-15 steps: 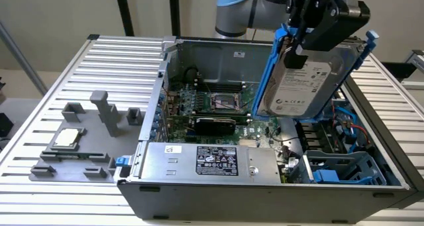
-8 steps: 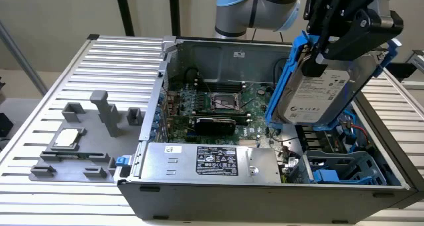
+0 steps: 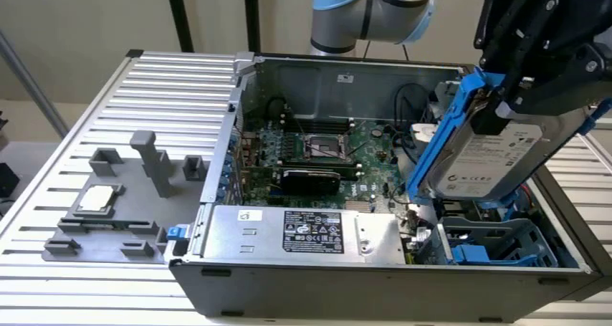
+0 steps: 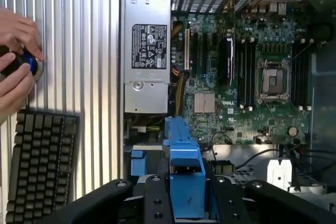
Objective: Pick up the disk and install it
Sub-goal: 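Insert the disk into the insertion slot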
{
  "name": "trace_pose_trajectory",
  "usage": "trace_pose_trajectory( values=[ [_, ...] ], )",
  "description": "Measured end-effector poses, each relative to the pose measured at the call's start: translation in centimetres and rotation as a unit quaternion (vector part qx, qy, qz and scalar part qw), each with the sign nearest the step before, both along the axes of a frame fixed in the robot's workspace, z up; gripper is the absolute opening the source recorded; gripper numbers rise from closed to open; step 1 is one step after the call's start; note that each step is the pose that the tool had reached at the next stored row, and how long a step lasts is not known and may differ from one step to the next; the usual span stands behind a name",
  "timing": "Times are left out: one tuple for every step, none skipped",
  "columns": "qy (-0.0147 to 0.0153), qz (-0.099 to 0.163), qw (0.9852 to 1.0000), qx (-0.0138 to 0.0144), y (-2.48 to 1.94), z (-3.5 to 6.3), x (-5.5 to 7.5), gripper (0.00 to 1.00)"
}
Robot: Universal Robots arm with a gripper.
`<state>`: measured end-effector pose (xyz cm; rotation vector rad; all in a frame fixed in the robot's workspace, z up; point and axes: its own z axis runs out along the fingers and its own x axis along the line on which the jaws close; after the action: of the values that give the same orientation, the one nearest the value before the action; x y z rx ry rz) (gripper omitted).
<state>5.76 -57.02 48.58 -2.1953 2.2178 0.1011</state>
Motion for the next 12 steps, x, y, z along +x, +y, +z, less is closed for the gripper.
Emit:
trace_pose_trajectory(
  values=[
    [0.0000, 0.000, 1.0000, -0.0001, -0.26, -0.04, 0.3, 0.00],
    [0.0000, 0.000, 1.0000, 0.0000, -0.52, -0.09, 0.6, 0.00],
    [0.0000, 0.000, 1.0000, -0.0001, -0.76, -0.14, 0.9, 0.00],
    [0.0000, 0.000, 1.0000, 0.0000, -0.99, -0.20, 1.2, 0.00],
    [0.0000, 0.000, 1.0000, 0.0000, -1.21, -0.26, 1.6, 0.00],
    [0.0000, 0.000, 1.0000, 0.0000, -1.40, -0.31, 2.0, 0.00],
    [0.0000, 0.000, 1.0000, 0.0000, -1.58, -0.36, 2.5, 0.00],
    [0.0000, 0.000, 1.0000, 0.0000, -1.76, -0.41, 2.9, 0.00],
    [0.0000, 0.000, 1.0000, 0.0000, -1.93, -0.47, 3.3, 0.00],
    [0.0000, 0.000, 1.0000, -0.0001, -2.09, -0.51, 3.8, 0.00],
    [0.0000, 0.000, 1.0000, 0.0000, -2.18, -0.55, 4.2, 0.00],
    [0.0000, 0.000, 1.0000, 0.0000, -2.19, -0.55, 4.4, 0.00]
  ],
)
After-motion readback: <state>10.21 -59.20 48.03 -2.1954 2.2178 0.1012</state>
